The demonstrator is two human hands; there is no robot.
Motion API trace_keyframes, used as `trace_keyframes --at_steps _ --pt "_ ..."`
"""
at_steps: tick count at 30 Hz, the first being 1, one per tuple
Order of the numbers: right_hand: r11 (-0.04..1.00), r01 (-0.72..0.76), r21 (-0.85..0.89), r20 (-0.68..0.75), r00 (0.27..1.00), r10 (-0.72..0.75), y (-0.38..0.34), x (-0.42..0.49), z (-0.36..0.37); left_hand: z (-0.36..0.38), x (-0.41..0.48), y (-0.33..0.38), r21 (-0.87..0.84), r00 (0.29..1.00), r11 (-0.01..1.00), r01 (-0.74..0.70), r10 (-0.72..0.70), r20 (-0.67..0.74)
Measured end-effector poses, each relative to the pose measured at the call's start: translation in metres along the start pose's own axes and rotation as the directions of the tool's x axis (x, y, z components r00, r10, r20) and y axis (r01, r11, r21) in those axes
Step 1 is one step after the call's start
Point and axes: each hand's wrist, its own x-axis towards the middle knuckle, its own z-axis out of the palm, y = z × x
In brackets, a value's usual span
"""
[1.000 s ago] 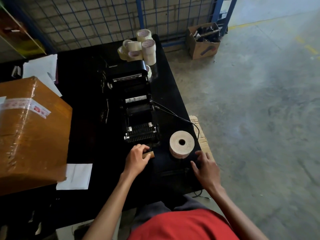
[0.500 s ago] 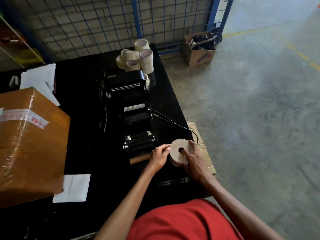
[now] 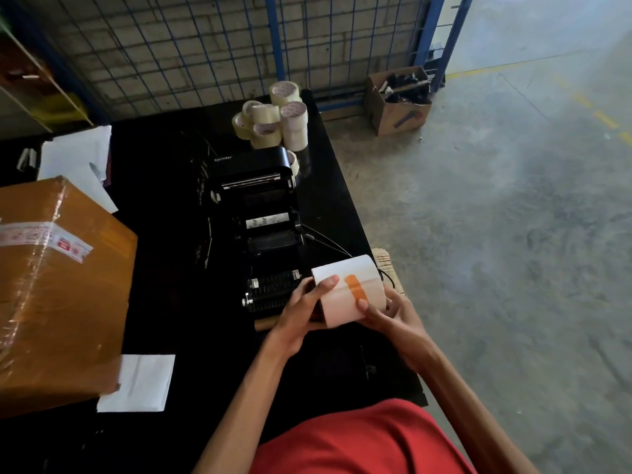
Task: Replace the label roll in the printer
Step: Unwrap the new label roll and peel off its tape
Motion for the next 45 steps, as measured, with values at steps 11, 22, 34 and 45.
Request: trace_keyframes --at_steps 11,22,34,45 --pt "0.172 0.271 -0.947 0.204 0.923 -0.326 -0.038 0.013 0.021 -0.01 -0.015 -0.012 -0.093 0.974 0.994 -0.053 0.031 -0.224" --pt "0.085 0.314 -0.945 0.281 0.92 -0.274 -0.041 0.021 0.025 -0.018 -0.022 -0.022 0.022 0.967 0.999 -0.049 0.053 -0.25" --pt "0.213 0.414 -0.885 0.331 0.881 -0.339 -0.025 -0.027 -0.02 -0.038 -0.035 -0.022 -0.154 0.951 0.986 -0.064 0.013 -0.31" --pt "-0.185 -0.074 -0.98 -0.093 0.991 0.094 0.093 0.059 -0.041 -0.054 -0.045 -0.033 -0.137 0.936 0.988 -0.075 0.022 -0.352"
